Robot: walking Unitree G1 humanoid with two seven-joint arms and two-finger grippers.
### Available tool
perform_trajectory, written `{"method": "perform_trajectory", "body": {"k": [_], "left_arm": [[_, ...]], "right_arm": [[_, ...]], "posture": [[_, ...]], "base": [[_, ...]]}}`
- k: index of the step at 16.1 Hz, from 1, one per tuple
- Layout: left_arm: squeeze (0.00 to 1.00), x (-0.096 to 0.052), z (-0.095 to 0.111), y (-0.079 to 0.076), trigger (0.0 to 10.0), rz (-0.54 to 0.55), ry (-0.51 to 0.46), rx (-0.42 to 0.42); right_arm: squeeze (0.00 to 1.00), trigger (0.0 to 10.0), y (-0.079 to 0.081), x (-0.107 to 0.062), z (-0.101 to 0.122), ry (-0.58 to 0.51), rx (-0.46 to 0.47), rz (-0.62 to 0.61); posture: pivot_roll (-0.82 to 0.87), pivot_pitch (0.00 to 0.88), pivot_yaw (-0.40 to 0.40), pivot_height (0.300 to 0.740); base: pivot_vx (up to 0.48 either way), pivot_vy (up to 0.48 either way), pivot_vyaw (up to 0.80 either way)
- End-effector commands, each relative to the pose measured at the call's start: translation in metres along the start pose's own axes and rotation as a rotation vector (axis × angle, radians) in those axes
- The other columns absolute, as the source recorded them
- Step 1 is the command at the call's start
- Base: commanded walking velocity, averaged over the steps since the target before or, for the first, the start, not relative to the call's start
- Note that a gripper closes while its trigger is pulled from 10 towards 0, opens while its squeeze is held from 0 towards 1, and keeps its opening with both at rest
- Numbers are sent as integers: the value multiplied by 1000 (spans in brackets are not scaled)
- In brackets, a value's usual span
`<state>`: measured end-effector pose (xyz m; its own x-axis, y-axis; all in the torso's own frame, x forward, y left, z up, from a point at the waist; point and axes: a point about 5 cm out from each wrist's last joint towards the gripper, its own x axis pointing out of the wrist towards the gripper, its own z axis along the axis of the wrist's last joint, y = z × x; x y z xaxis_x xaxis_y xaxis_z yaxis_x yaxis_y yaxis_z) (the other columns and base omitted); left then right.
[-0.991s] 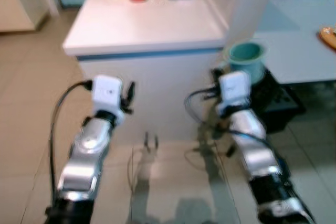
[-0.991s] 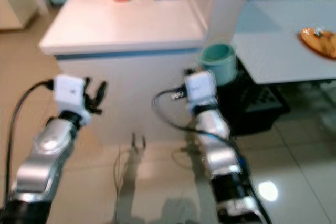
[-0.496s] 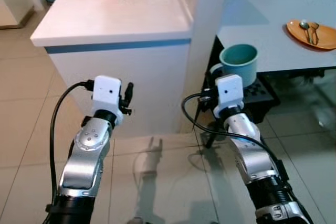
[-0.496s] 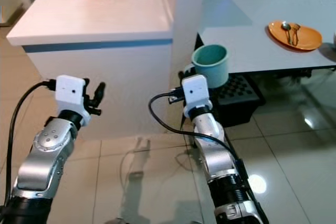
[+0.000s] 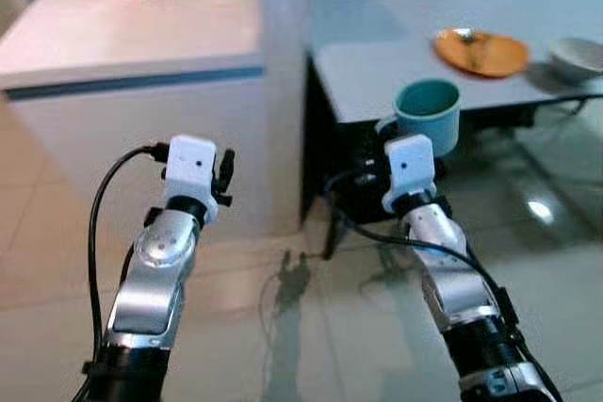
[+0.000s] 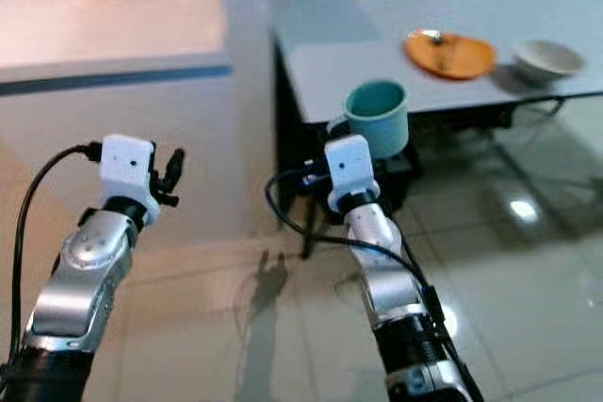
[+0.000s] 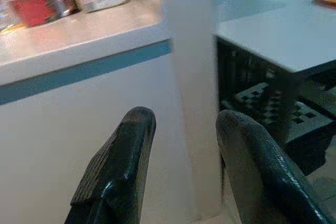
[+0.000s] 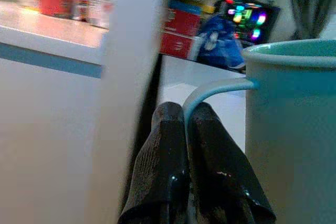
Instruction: Setting the table
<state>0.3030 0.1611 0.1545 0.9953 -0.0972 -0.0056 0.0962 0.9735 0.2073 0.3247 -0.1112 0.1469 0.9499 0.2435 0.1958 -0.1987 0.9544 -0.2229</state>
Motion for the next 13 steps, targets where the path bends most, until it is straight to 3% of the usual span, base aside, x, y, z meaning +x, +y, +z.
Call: {"method": "perform_trajectory", "body": {"k": [1,4,13], "left_arm": [[0,4,2,-5,10000,-10,5,5],[0,7,3,-4,10000,-10,0,9],[0,14,12,-23,10000,-86,-51,31]], "right_arm": [[0,0,-10,-2,2,-9,-23,-24],[0,0,-10,-3,2,-8,-27,-21],[0,0,-15,0,7,-27,-40,-35]], "posture": [[48,57,41,740],[42,57,39,740],[28,48,49,740]], "base": [[446,0,0],[464,0,0],[473,0,0]]}}
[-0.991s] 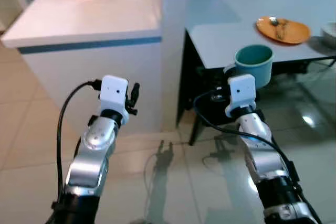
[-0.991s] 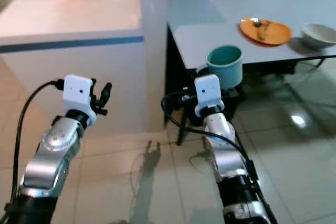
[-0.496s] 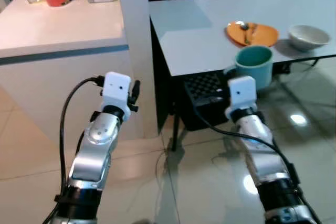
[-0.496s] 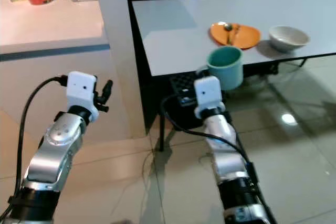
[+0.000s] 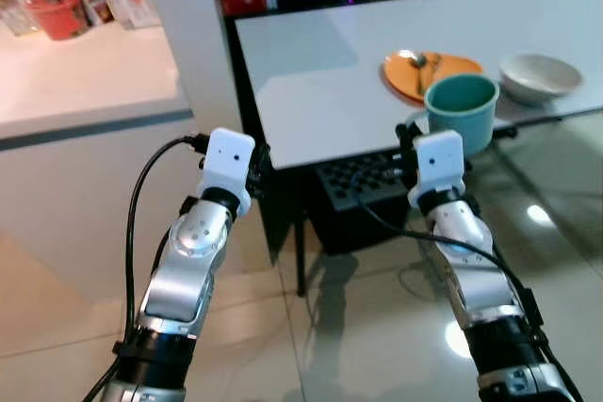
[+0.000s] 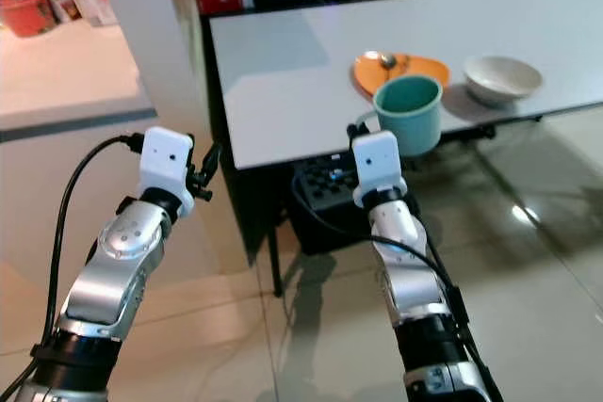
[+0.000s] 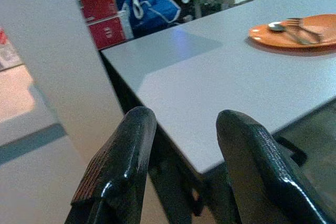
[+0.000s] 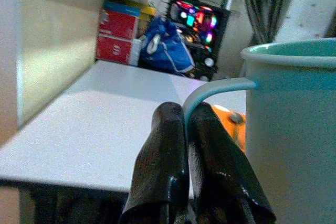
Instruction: Setting the table
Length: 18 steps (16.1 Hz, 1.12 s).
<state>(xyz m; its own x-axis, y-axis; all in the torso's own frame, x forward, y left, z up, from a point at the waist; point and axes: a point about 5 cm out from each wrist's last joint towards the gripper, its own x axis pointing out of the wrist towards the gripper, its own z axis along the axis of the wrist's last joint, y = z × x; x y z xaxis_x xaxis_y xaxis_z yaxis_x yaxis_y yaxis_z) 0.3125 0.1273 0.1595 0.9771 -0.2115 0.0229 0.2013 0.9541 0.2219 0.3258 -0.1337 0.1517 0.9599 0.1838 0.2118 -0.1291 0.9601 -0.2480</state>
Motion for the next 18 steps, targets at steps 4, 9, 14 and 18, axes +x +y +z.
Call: {"method": "perform_trajectory", "body": {"k": [4,9,14,18], "left_arm": [[0,1,1,6,10000,8,-8,32],[0,3,3,5,10000,3,-14,33],[0,4,5,2,10000,-7,-22,39],[0,4,3,2,10000,-8,-17,55]], "right_arm": [[0,0,10,4,7,-29,2,30],[0,0,12,8,9,-34,9,38],[0,0,13,15,12,-45,15,41],[0,0,17,18,14,-53,17,50]], "posture": [[34,46,52,740],[42,40,52,740],[49,35,49,740],[55,29,49,740]], "base": [[474,0,0],[424,-115,0],[378,-292,0],[300,-367,0]]}}
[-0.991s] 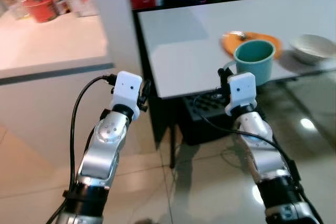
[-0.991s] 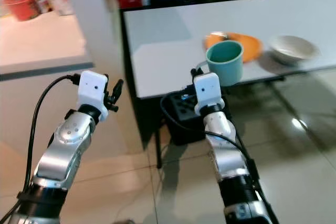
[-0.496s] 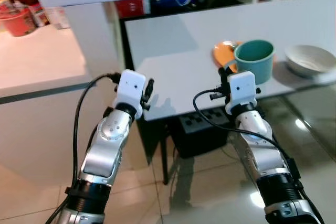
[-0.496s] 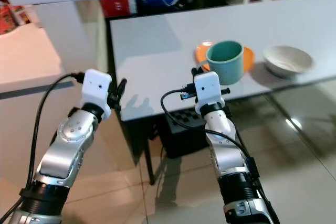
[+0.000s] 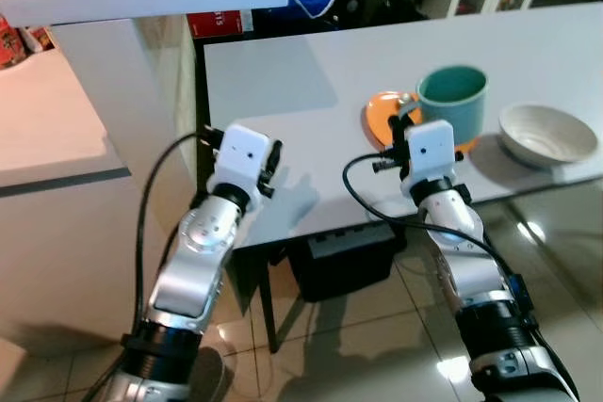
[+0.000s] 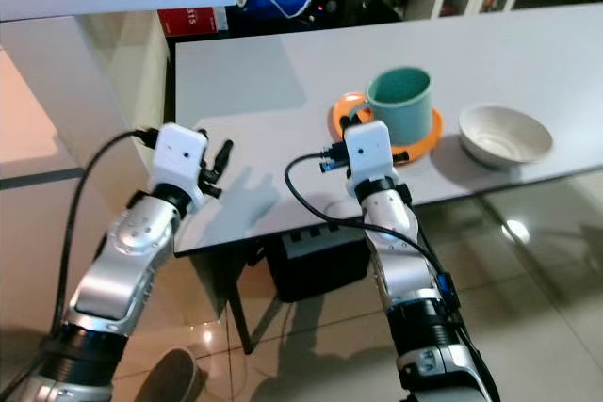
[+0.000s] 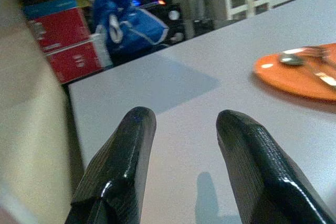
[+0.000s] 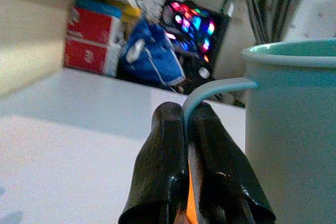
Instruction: Setting the table
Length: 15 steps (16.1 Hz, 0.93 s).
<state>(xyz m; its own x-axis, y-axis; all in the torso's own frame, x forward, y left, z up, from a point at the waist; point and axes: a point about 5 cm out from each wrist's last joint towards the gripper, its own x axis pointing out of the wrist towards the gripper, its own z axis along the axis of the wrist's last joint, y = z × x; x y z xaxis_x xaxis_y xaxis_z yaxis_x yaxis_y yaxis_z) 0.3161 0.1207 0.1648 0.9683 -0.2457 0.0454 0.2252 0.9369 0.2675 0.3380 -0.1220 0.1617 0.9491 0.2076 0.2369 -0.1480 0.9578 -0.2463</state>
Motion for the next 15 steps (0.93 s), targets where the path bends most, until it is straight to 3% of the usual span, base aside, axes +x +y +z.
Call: {"method": "perform_trajectory", "body": {"k": [1,11,15], "left_arm": [[0,-1,-4,7,10000,20,18,10],[0,-3,-5,10,10000,17,21,33],[0,-3,-2,14,10000,70,-2,-1]], "right_arm": [[0,0,10,2,5,-23,12,36],[0,0,17,1,2,-25,18,54],[0,0,17,2,2,-30,16,59]], "posture": [[56,26,49,740],[69,14,51,740],[72,12,49,740]], "base": [[247,-409,0],[186,-390,0],[325,-62,0]]}}
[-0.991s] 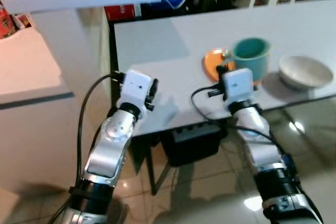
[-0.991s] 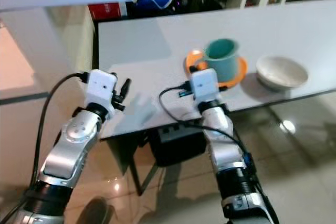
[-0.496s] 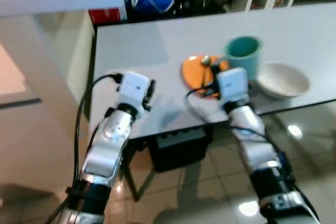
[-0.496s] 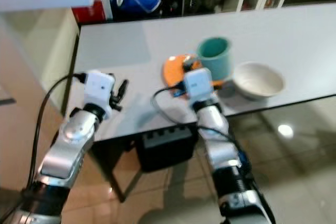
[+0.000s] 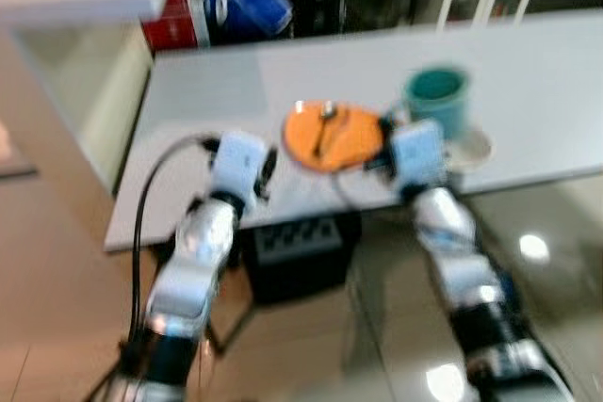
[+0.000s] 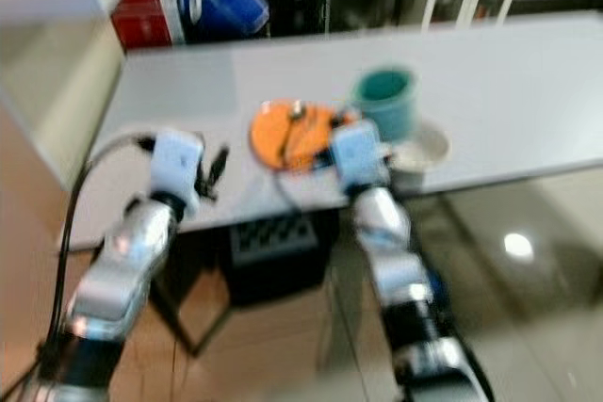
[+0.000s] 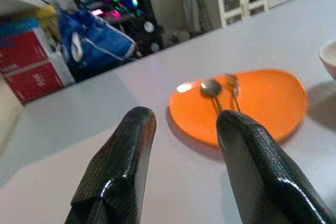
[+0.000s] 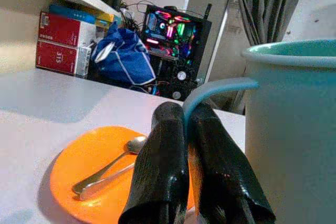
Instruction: Setting the table
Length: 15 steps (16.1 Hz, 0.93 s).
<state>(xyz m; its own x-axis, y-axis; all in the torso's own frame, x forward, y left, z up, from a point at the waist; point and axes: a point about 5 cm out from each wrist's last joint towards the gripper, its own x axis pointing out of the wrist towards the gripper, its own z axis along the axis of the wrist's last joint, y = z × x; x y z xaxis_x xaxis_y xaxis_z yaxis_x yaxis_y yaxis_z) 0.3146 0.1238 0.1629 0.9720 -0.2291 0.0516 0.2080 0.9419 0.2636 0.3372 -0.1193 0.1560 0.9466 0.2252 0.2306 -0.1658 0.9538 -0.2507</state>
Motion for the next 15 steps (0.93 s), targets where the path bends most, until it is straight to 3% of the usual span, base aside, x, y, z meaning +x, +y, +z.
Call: {"method": "perform_trajectory", "body": {"k": [1,15], "left_arm": [[0,0,1,13,10000,56,-2,-6],[0,-4,4,7,10000,72,-30,17]], "right_arm": [[0,0,13,4,7,-32,16,41],[0,0,19,6,9,-48,1,82]], "posture": [[72,12,49,740],[87,22,31,740]], "base": [[0,0,0],[25,0,0]]}}
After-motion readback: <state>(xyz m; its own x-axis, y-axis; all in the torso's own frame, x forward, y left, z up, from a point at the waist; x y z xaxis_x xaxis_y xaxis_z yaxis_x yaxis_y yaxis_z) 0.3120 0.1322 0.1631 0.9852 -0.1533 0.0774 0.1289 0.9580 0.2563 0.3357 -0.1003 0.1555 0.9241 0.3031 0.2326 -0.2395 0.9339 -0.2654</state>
